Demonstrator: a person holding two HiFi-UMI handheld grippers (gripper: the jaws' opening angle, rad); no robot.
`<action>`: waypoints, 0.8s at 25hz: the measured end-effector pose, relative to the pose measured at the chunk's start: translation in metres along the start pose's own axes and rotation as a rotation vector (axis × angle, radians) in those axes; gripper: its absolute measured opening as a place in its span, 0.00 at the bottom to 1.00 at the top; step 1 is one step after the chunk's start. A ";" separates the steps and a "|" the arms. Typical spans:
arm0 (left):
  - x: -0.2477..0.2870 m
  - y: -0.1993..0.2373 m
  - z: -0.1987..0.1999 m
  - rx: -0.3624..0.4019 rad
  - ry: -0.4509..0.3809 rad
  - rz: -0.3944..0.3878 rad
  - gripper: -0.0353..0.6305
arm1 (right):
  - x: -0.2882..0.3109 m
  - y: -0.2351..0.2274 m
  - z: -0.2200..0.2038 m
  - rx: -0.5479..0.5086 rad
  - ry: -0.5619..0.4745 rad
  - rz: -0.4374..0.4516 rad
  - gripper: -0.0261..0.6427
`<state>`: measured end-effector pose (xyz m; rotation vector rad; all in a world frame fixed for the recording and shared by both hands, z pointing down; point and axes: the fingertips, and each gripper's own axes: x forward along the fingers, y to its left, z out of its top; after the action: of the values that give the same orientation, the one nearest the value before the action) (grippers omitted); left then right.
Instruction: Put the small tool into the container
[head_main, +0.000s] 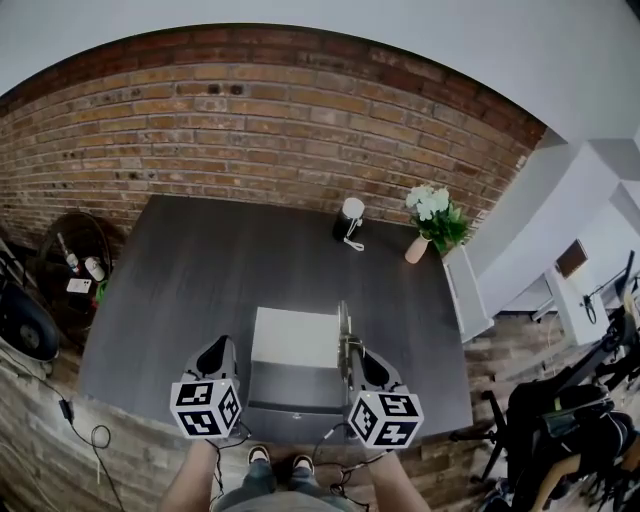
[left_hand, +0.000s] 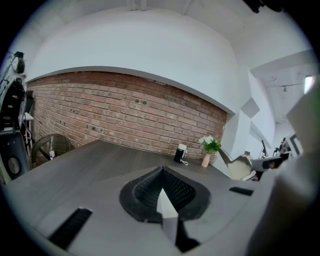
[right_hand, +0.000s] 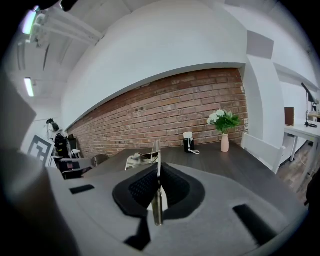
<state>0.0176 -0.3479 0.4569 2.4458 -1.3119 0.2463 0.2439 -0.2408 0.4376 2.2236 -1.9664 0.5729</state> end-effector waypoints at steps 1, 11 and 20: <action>-0.002 0.000 -0.004 -0.001 0.007 0.008 0.04 | 0.001 0.000 -0.002 -0.007 0.008 0.010 0.05; -0.018 0.011 -0.042 -0.042 0.042 0.100 0.04 | 0.013 0.010 -0.027 -0.100 0.098 0.169 0.05; -0.036 0.043 -0.081 -0.089 0.088 0.211 0.04 | 0.031 0.044 -0.071 -0.271 0.243 0.419 0.05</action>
<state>-0.0365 -0.3108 0.5303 2.1993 -1.5085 0.3368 0.1891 -0.2523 0.5069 1.5183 -2.2283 0.5480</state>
